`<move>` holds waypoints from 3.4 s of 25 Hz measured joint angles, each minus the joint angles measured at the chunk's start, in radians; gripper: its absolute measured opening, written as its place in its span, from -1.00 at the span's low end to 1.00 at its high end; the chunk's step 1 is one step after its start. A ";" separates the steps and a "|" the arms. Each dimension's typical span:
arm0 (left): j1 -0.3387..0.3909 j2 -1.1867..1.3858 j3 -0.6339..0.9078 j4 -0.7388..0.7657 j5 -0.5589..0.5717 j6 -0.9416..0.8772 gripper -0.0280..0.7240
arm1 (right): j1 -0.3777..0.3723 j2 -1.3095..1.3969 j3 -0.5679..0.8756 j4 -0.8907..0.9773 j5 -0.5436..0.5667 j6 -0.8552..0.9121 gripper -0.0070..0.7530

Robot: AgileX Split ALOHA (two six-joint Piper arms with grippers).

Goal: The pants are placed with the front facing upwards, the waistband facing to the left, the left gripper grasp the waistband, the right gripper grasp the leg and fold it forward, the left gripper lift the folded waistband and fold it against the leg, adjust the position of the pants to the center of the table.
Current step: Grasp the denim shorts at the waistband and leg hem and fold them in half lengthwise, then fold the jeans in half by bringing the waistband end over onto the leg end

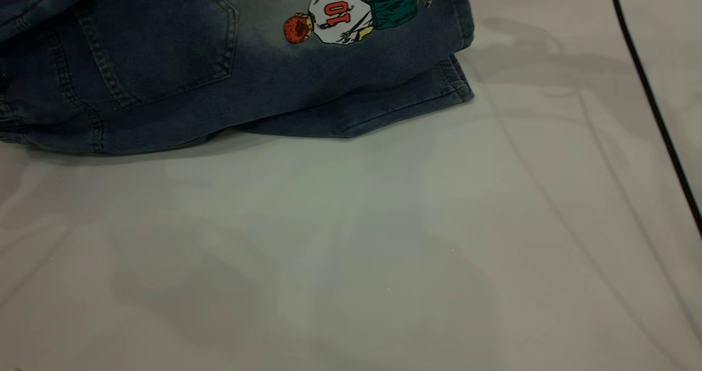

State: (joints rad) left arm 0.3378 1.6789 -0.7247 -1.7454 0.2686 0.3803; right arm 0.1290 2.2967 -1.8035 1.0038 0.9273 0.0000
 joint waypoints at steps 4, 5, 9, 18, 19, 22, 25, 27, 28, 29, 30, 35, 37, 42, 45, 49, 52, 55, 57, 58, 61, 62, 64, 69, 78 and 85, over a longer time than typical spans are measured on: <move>0.000 0.028 -0.035 -0.001 -0.012 0.000 -0.58 | 0.000 0.036 0.000 0.092 0.001 0.000 -0.92; 0.000 0.039 -0.046 -0.001 -0.012 0.000 -0.58 | 0.000 0.041 0.000 0.103 0.002 0.000 -0.92; 0.000 0.072 -0.098 0.000 -0.012 0.000 -0.58 | 0.000 0.043 0.000 0.106 -0.026 0.022 -0.92; -0.001 0.138 -0.172 0.000 -0.035 -0.001 -0.58 | -0.020 0.049 0.000 0.105 -0.092 0.143 -0.92; -0.001 0.148 -0.179 0.000 -0.034 -0.001 -0.58 | -0.020 0.053 0.000 0.106 -0.095 0.153 -0.92; -0.001 0.181 -0.202 0.000 -0.012 0.000 -0.53 | -0.020 0.070 0.000 0.107 -0.100 0.157 -0.92; 0.000 0.205 -0.226 0.000 -0.007 0.010 -0.40 | -0.020 0.082 0.000 0.119 -0.103 0.150 -0.92; 0.001 0.215 -0.236 0.000 -0.008 0.029 -0.29 | -0.020 0.083 0.000 0.119 -0.108 0.150 -0.92; 0.001 0.218 -0.239 0.000 -0.008 0.043 -0.23 | -0.020 0.085 0.000 0.119 -0.112 0.150 -0.92; 0.001 0.218 -0.239 0.000 -0.008 0.054 -0.18 | -0.020 0.088 0.000 0.118 -0.114 0.145 -0.92; 0.001 0.218 -0.239 0.000 -0.006 0.067 -0.15 | -0.021 0.090 0.000 0.118 -0.114 0.136 -0.92; 0.001 0.218 -0.253 0.002 0.010 0.161 -0.06 | -0.021 0.090 0.000 0.136 -0.110 0.121 -0.92; 0.001 0.218 -0.263 0.002 0.022 0.165 -0.05 | -0.020 0.090 0.000 0.135 -0.108 0.121 -0.92; 0.001 0.218 -0.276 0.002 0.054 0.164 -0.05 | -0.020 0.090 0.000 0.135 -0.076 0.076 -0.89; 0.001 0.218 -0.276 0.002 0.075 0.164 -0.05 | -0.020 0.089 0.000 0.136 -0.053 0.053 -0.79; 0.001 0.218 -0.276 0.002 0.108 0.163 -0.05 | -0.020 0.089 0.000 0.136 -0.004 -0.030 -0.54; 0.000 0.218 -0.276 0.002 0.126 0.203 -0.05 | -0.020 0.084 0.000 0.149 0.045 -0.123 -0.26; 0.000 0.211 -0.276 0.002 0.160 0.302 -0.05 | -0.020 0.068 0.000 0.189 0.082 -0.230 0.09; 0.002 0.200 -0.276 0.015 0.201 0.382 -0.05 | -0.020 0.053 -0.005 0.202 0.103 -0.293 0.27; 0.006 0.197 -0.276 0.043 0.229 0.409 -0.05 | -0.020 0.046 -0.012 0.207 0.123 -0.325 0.35; 0.030 0.192 -0.276 0.150 0.307 0.460 -0.05 | -0.020 0.025 -0.030 0.238 0.201 -0.402 0.45; 0.042 0.192 -0.276 0.200 0.338 0.460 -0.05 | -0.017 0.018 -0.031 0.251 0.226 -0.422 0.46; 0.071 0.193 -0.276 0.294 0.400 0.439 -0.05 | -0.010 0.005 -0.031 0.279 0.288 -0.460 0.47; 0.164 0.193 -0.276 0.544 0.501 0.266 -0.05 | 0.027 -0.014 -0.031 0.297 0.294 -0.494 0.48; 0.226 0.200 -0.275 0.633 0.564 0.318 0.01 | 0.106 -0.021 -0.031 0.292 0.294 -0.524 0.48; 0.223 0.262 -0.312 0.535 0.518 0.510 0.31 | 0.151 -0.024 -0.107 0.253 0.295 -0.531 0.48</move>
State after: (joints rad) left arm 0.5607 1.9407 -1.0364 -1.2109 0.7866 0.8907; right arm 0.2796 2.2723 -1.9100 1.2567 1.2221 -0.5312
